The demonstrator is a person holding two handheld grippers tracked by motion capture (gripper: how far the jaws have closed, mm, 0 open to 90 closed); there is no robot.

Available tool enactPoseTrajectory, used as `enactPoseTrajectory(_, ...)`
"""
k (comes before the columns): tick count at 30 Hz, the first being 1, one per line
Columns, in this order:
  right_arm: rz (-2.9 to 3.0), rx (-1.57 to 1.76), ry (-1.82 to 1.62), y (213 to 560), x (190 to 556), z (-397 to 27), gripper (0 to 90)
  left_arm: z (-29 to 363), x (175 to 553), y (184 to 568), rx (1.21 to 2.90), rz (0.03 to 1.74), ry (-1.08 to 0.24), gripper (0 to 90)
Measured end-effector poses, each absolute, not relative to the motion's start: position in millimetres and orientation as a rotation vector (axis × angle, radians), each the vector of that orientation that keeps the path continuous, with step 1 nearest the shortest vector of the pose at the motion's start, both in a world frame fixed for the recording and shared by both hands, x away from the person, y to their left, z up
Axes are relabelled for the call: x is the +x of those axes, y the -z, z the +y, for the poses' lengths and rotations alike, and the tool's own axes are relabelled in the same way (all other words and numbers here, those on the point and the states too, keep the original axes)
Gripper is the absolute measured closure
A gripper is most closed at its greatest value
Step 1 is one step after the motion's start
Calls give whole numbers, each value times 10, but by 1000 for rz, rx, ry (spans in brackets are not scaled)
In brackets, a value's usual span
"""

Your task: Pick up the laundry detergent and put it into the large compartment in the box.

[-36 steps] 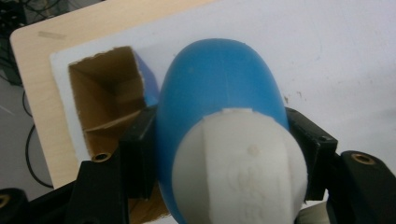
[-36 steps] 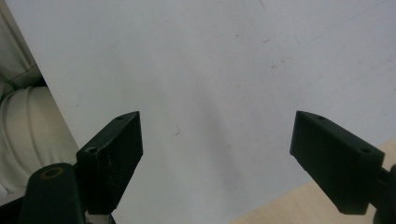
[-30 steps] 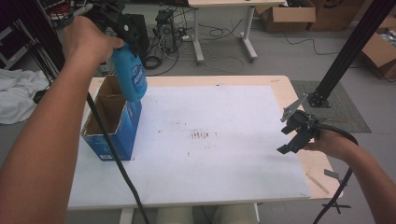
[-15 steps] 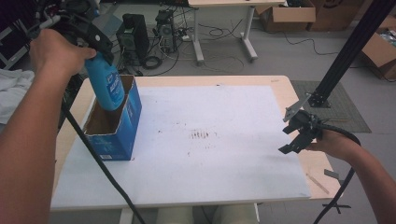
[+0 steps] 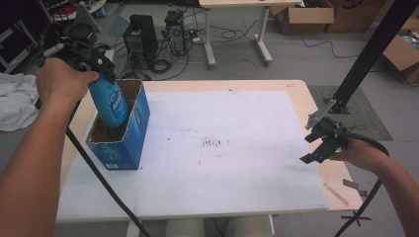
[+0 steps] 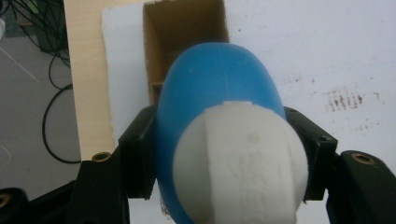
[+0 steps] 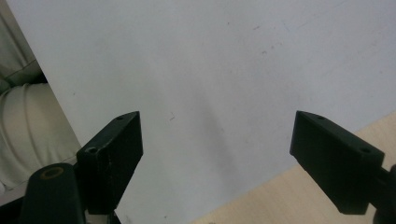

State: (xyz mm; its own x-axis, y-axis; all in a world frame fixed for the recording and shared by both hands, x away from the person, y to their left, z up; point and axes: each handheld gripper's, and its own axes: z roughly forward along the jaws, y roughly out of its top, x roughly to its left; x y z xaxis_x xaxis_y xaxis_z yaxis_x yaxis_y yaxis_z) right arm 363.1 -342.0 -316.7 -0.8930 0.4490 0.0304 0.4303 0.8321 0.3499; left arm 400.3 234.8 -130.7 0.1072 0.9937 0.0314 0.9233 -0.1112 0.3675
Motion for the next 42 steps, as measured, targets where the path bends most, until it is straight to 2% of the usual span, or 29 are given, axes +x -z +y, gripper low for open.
enactPoseTrajectory(15,2950,742,-542,3189,3594,-3534,170,2412,4071,1987,2190,1911,-348,381)
enactPoseTrajectory(22,2953,741,-534,3184,3597,-3521,171,2448,4061,2258,2209,1907,-386,381)
enactPoseTrajectory(42,2957,756,-531,3208,3597,-3517,172,2498,4067,2753,2221,1921,-309,381)
